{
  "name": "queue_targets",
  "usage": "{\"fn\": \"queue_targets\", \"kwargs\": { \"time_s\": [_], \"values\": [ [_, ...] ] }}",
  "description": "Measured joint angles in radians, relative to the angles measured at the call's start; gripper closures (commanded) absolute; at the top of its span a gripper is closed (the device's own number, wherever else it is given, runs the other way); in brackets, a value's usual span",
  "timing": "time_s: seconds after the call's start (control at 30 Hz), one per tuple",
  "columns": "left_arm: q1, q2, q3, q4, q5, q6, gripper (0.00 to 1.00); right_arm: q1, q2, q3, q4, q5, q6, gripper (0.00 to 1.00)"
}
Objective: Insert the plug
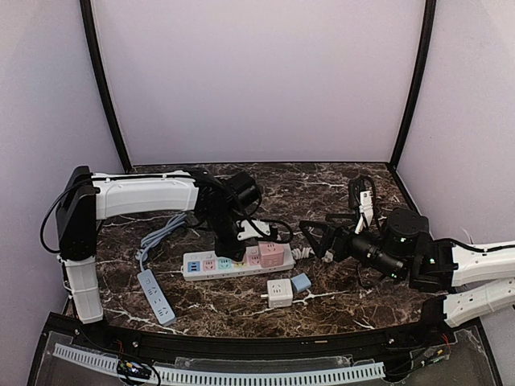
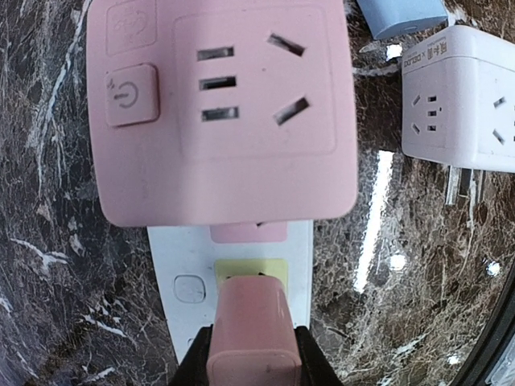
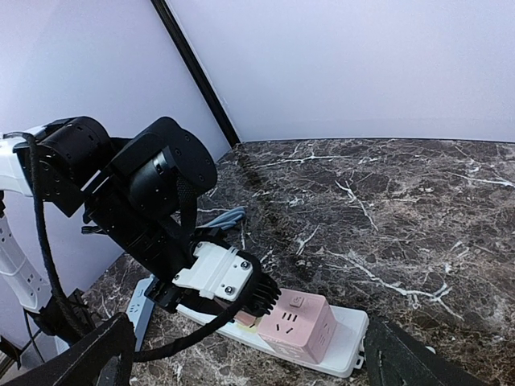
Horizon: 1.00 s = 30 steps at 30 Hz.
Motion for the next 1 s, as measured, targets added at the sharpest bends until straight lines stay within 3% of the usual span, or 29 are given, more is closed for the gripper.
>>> {"fn": "queue_targets", "kwargs": {
  "time_s": [1.0],
  "values": [
    [0.0, 0.021, 0.0, 0.028, -0.034, 0.0, 0.99, 0.0, 0.0, 0.0, 0.001, -0.005, -0.003, 0.01]
  ]
}}
